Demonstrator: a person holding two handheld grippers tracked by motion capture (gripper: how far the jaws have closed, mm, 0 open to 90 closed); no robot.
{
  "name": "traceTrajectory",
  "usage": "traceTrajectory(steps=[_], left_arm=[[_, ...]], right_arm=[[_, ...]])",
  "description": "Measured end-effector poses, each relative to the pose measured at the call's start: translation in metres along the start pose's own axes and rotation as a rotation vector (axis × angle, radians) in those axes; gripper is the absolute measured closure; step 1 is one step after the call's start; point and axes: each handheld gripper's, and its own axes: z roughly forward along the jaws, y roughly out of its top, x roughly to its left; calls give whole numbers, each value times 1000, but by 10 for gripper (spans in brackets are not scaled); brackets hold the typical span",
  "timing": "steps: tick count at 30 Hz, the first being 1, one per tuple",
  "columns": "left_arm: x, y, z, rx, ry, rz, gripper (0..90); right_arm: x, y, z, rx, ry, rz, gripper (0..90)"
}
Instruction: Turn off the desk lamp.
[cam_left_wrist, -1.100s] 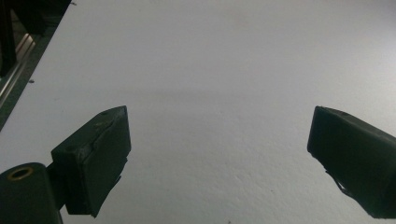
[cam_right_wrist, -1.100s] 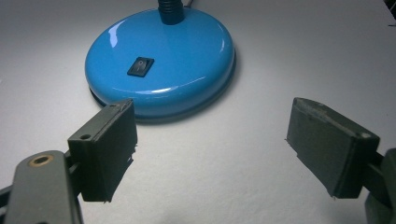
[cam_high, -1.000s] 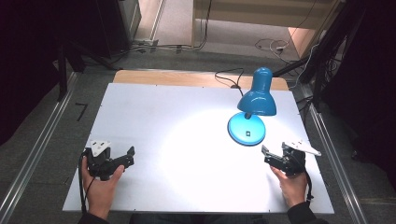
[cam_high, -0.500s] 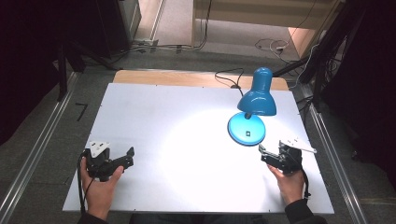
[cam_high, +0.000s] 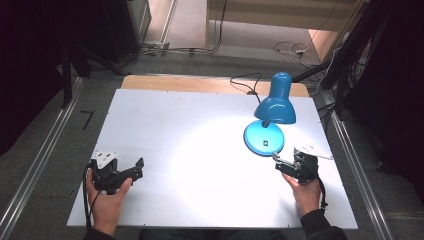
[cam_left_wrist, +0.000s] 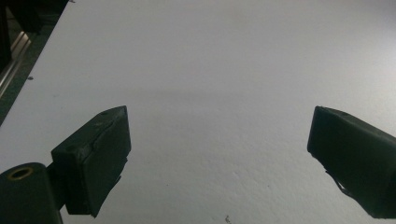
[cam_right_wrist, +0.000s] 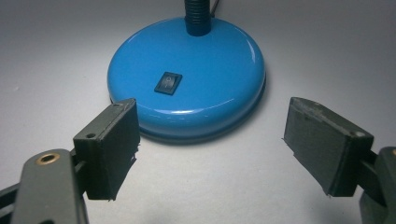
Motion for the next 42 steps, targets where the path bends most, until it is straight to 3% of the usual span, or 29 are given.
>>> traceTrajectory(steps=[12,24,27,33,38,42], left_arm=[[0,0,0,-1,-1,-1,68],[1,0,0,-2,-7,-2,68],[1,0,0,-3,-6,-3,68],[1,0,0,-4,-8,-4,68],[1,0,-1,-6,-6,-7,74],[1,0,-1,-6,-8,-9,74]], right_arm=[[7,4,7,1,10,-7,188],[16,6,19,0,22,-37,284],[18,6,21,-17,33,-40,383],[20,5,28,-40,58,22,638],[22,4,36,-37,39,20,799],[24,2,38,-48,30,5,875]])
